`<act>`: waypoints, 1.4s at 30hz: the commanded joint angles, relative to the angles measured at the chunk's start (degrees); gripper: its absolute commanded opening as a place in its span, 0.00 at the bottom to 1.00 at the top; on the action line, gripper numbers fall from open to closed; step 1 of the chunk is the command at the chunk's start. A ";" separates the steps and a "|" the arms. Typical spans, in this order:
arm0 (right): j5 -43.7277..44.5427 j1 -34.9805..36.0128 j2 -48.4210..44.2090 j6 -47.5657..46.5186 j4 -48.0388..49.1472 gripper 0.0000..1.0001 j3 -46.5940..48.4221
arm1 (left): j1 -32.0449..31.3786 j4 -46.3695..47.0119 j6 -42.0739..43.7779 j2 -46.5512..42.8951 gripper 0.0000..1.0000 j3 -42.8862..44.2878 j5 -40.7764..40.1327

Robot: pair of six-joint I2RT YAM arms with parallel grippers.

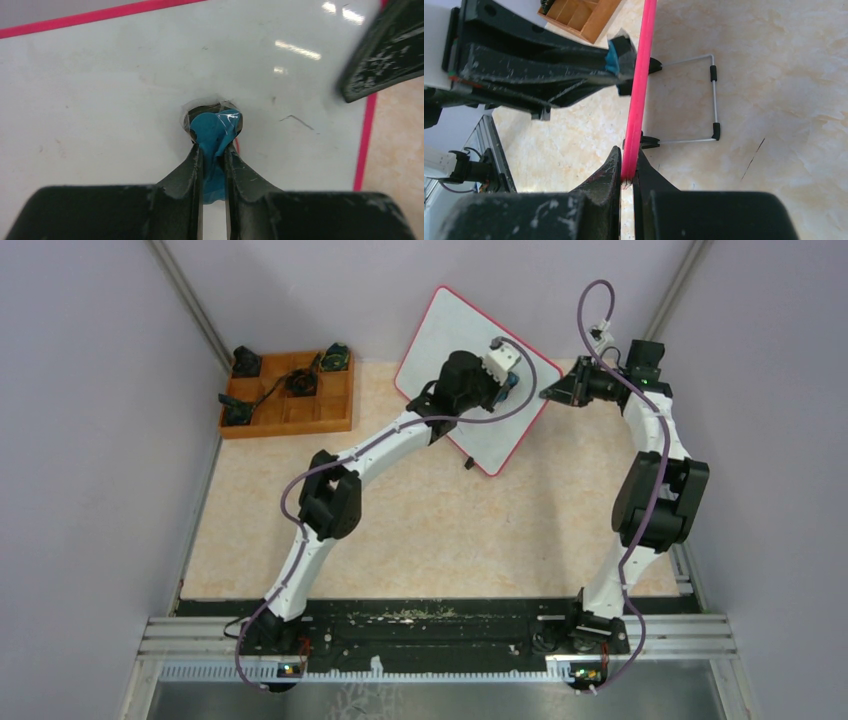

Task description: Erase the whiteboard

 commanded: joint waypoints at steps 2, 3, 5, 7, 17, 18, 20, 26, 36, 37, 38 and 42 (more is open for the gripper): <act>-5.86 2.76 -3.63 -3.76 1.51 0.00 0.40 | -7.24 -2.70 -3.41 1.79 0.00 -1.39 10.13; -5.83 2.78 -3.62 -3.76 1.51 0.00 0.38 | -7.59 -2.97 -3.49 1.79 0.00 -1.28 10.21; -5.95 2.78 -3.55 -3.76 1.53 0.00 0.43 | -8.01 -3.10 -3.86 1.79 0.00 -1.18 10.04; -5.98 2.78 -3.65 -3.68 1.66 0.00 0.36 | -8.19 -3.28 -4.12 2.03 0.00 -1.04 9.61; -6.14 2.79 -3.88 -3.59 1.94 0.00 0.17 | -2.33 -3.41 -3.49 2.52 0.00 -3.33 7.74; -6.14 2.78 -3.89 -3.59 1.95 0.00 0.13 | -1.46 -3.33 -3.36 2.38 0.00 -4.15 7.58; -6.21 2.78 -3.92 -3.59 1.95 0.00 0.17 | 0.10 -2.92 -3.07 2.17 0.00 -5.90 7.35; -6.19 2.74 -3.88 -3.42 2.19 0.00 0.03 | 3.66 -2.15 -2.08 2.31 0.00 -9.18 6.45; -6.22 2.78 -4.23 -3.15 2.40 0.00 -0.04 | 7.13 -1.77 -1.83 1.08 0.00 -11.57 5.59; -6.22 2.77 -4.31 -3.17 2.44 0.00 -0.04 | 7.41 -1.66 -1.77 0.94 0.00 -11.98 5.62; -6.25 2.78 -4.32 -3.10 2.51 0.00 -0.11 | 7.65 -1.65 -1.59 0.73 0.00 -12.35 5.60; -6.52 2.77 -4.36 -2.98 2.81 0.00 -0.32 | 8.27 -1.14 -1.02 0.00 0.00 -13.95 5.23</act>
